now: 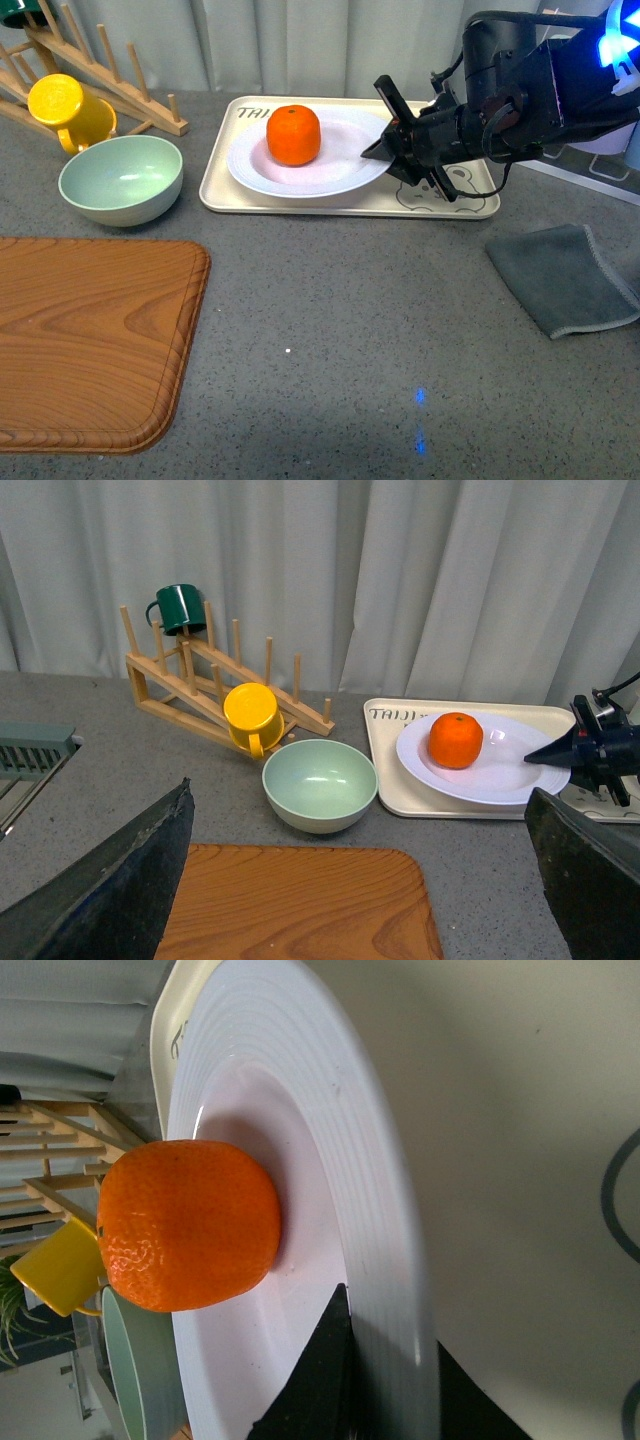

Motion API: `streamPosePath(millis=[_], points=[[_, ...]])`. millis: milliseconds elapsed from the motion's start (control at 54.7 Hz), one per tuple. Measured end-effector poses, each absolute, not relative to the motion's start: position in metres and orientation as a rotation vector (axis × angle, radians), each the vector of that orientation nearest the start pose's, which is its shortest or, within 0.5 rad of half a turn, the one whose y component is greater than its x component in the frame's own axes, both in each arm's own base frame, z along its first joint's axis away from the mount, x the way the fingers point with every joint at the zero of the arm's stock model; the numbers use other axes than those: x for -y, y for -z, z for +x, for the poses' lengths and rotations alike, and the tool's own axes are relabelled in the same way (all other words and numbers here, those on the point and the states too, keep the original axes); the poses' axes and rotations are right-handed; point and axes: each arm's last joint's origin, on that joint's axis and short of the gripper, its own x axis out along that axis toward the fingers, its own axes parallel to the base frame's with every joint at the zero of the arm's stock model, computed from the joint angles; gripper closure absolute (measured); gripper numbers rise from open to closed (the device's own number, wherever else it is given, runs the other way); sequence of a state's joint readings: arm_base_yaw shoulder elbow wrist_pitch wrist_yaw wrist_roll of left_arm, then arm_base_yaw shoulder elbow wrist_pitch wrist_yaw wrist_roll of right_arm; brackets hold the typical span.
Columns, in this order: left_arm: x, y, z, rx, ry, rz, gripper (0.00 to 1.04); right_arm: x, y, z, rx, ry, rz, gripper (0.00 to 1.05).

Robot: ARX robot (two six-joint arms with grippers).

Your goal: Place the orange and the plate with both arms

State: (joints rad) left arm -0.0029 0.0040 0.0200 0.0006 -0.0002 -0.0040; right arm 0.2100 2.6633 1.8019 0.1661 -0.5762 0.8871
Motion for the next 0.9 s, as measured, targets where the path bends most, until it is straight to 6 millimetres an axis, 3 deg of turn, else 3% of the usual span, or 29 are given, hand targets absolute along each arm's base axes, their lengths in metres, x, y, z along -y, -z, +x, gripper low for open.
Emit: streamPosePath(millis=[366, 567, 677, 896], points=[[0.000, -0.170, 0.097, 0.017, 0.003, -0.004, 0.06, -0.117, -0.019, 0.512, -0.993, -0.367, 0.917, 0.41], [0.000, -0.170, 0.097, 0.017, 0.003, -0.004, 0.06, -0.102, -0.044, 0.502, -0.945, -0.352, 0.885, 0.08], [0.000, -0.170, 0.097, 0.017, 0.003, -0.004, 0.06, -0.089, -0.076, 0.487, -0.845, -0.249, 0.727, 0.09], [0.000, -0.170, 0.097, 0.017, 0.003, -0.004, 0.06, -0.072, -0.114, 0.439, -0.654, -0.099, 0.342, 0.09]])
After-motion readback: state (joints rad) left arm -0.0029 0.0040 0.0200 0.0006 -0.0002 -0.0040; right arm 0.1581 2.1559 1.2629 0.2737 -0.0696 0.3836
